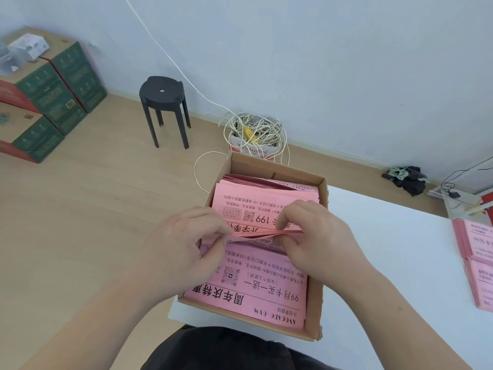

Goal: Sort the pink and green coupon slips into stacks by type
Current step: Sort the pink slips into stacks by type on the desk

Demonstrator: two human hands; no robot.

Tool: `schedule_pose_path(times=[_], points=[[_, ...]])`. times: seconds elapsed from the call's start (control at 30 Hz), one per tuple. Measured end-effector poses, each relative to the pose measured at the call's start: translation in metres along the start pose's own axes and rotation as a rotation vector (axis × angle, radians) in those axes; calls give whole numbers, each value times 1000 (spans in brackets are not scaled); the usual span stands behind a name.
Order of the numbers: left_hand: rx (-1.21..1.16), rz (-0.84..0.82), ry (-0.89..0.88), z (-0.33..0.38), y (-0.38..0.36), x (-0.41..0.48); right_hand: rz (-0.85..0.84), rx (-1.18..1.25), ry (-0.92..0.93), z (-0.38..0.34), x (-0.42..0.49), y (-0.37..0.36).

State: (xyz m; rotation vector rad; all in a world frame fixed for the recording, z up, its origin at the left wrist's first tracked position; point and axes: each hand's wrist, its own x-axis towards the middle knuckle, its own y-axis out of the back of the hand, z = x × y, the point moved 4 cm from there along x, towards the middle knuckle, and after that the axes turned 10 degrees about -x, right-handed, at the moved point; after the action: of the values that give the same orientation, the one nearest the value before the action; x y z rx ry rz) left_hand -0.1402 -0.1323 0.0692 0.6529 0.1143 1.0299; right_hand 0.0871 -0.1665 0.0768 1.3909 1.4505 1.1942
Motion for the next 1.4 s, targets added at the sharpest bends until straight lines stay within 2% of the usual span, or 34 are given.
schedule_pose_path(times=[0.13, 0.27, 0.43, 0.57, 0.73, 0.83, 0.9, 1.0, 1.1, 1.23, 1.4], points=[[66, 84, 126, -15, -2, 13, 18, 55, -51, 5, 8, -7], [150, 98, 58, -25, -9, 17, 125, -69, 2, 7, 9, -16], [306, 50, -19, -25, -13, 15, 24, -204, 7, 8, 3, -31], [183, 78, -84, -14, -6, 6, 103, -153, 35, 4, -4, -23], [-3, -12, 10, -15, -5, -10, 98, 72, 67, 5, -14, -19], [-27, -10, 56, -14, -3, -9, 131, 76, 85, 3, -15, -17], [-7, -9, 48, -12, -3, -4, 124, 11, 59, 5, -9, -14], [5, 24, 129, -15, -2, 7, -51, -98, 19, 2, 9, -10], [-18, 90, 252, -21, -3, 15, -191, -73, -89, 3, 18, -4], [-57, 179, 313, -23, -4, 22, -183, 24, -176, 8, 19, -6], [-89, 200, 316, -23, -4, 28, -72, 133, -238, 14, 22, -7]])
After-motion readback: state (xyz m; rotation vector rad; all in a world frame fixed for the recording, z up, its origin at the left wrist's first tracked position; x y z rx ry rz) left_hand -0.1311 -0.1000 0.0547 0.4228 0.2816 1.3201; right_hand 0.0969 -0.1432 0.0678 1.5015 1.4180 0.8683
